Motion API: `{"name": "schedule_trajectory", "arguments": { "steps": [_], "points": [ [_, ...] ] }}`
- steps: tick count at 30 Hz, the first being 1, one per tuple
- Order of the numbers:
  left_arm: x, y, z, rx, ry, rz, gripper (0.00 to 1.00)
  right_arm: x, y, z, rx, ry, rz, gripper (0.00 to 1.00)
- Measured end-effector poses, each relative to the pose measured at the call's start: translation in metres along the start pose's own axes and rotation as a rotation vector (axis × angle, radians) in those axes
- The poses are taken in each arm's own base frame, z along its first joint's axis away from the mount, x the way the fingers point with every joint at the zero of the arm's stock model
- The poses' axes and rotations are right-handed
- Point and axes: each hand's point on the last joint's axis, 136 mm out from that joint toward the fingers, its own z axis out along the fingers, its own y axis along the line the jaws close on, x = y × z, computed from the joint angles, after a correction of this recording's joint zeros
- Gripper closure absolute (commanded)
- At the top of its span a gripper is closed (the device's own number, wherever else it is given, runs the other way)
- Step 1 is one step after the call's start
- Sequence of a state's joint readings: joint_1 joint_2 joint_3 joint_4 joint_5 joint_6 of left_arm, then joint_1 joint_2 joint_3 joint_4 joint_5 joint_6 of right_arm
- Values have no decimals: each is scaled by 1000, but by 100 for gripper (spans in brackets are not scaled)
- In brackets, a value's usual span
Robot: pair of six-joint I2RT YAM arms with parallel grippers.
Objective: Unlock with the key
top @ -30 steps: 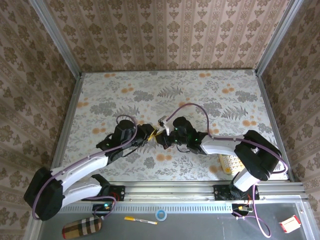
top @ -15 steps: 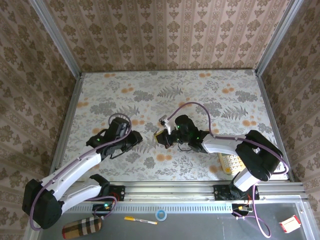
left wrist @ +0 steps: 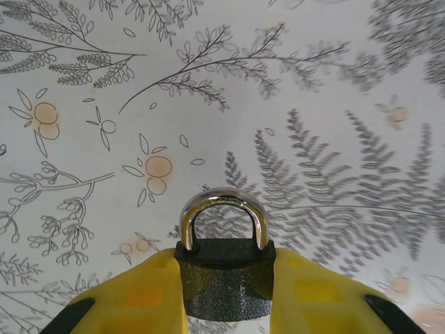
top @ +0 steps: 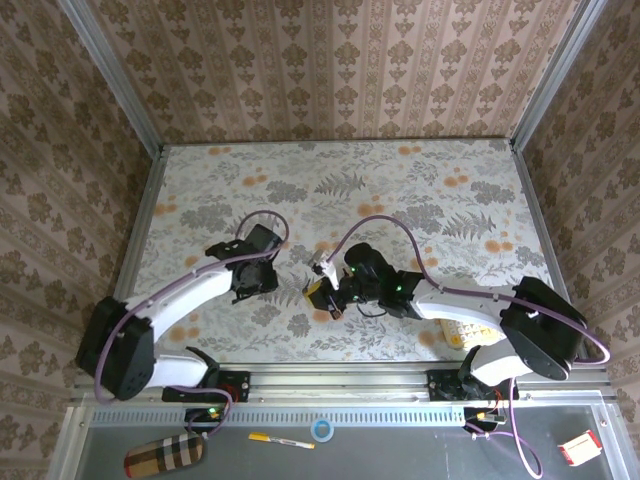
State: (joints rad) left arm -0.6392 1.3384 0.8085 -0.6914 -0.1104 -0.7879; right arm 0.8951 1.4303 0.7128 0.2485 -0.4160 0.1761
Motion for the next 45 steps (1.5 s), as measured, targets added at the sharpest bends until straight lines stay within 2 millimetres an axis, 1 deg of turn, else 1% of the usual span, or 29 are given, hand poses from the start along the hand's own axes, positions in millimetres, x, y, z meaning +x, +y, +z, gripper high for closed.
{"name": "schedule_trajectory", "arguments": {
  "steps": [3,4,6,8,10,12,16,18,20,23,26,28,30,35,38,42,45],
  "points": [
    [-2,0,7,-5,9,7,46,6,0,-1,2,25,-14,100],
    [-5,-1,7,6,3,3,39,9,1,-1,3,36,-16,100],
    [-12,-5,7,44,-12,-18,30,15,0,-1,5,57,-22,100],
    [-19,-10,6,94,-28,-41,26,18,-1,-1,10,73,-22,100],
    [-23,-14,1,162,-49,-68,19,22,-2,-1,14,88,-24,100],
    [-26,-21,-12,251,-80,-83,19,24,-3,-2,20,102,-29,100],
    [-34,-56,-48,516,-165,-55,23,22,-3,-3,27,120,-42,100],
    [-33,-74,-64,646,-183,-17,25,17,-1,-4,27,124,-54,100],
    [-25,-92,-72,757,-180,33,30,10,0,-5,26,124,-71,100],
    [-5,-107,-72,859,-139,91,36,5,2,-6,25,129,-83,100],
    [7,-110,-70,919,-116,106,37,3,1,-8,28,137,-89,100],
    [11,-111,-71,947,-115,108,37,3,0,-9,32,144,-87,100],
    [13,-111,-79,982,-133,117,37,4,-2,-10,35,150,-84,100],
    [14,-112,-112,1084,-231,166,35,6,-3,-12,29,166,-70,100],
    [23,-113,-122,1119,-241,202,35,3,0,-12,18,165,-69,100],
    [36,-117,-119,1115,-212,250,39,-2,4,-13,3,157,-72,100],
    [39,-118,-112,1099,-193,258,44,-3,6,-13,-11,157,-71,100]
  ]
}}
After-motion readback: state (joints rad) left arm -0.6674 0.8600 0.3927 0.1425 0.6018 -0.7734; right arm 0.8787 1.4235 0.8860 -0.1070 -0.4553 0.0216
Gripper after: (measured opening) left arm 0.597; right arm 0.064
